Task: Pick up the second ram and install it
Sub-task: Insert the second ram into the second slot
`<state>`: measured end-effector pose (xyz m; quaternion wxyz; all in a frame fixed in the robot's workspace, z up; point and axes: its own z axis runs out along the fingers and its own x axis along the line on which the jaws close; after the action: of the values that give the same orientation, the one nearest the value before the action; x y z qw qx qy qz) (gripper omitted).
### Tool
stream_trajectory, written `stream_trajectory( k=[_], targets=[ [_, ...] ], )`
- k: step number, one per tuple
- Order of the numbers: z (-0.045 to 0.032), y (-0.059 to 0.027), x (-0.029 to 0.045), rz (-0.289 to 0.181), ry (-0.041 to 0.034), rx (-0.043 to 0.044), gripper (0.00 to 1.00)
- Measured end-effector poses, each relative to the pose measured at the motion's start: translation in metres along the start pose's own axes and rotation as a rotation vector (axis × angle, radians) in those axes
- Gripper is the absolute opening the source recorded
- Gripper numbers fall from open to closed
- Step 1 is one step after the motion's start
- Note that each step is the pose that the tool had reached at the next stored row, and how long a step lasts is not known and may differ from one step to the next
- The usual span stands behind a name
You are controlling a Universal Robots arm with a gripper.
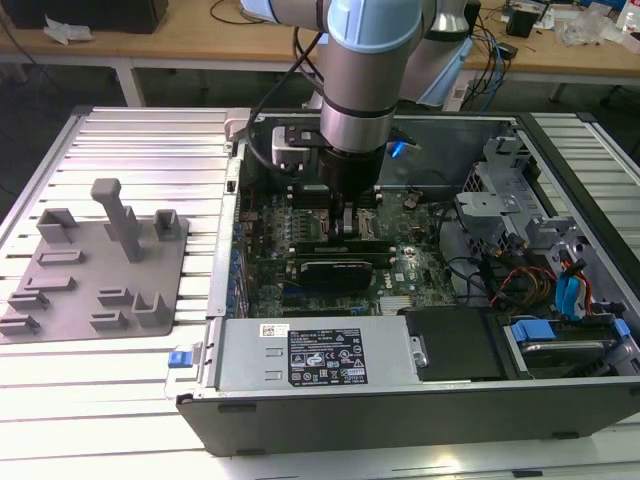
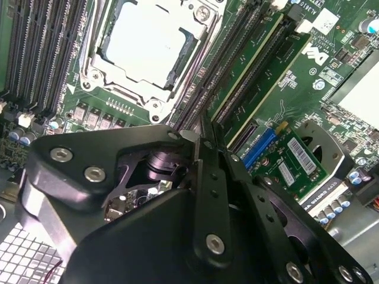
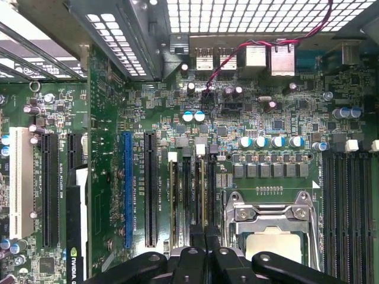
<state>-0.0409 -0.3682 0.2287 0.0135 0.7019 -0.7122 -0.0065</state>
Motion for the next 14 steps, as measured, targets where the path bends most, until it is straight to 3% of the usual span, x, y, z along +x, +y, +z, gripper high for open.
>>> stream_trajectory(
  k=[5, 9, 13, 14],
  targets=[
    [0.0002, 0.0000, 0.0000, 0.000, -0.0001, 0.0000, 0.16],
    [-0.0103, 0.0003, 0.0001, 0.000, 0.0000, 0.0000, 0.16],
    [-0.0300, 0.0009, 0.0003, 0.000, 0.0000, 0.0003, 0.16],
    [-0.0307, 0.0008, 0.0003, 0.000, -0.0002, 0.0014, 0.16]
  ],
)
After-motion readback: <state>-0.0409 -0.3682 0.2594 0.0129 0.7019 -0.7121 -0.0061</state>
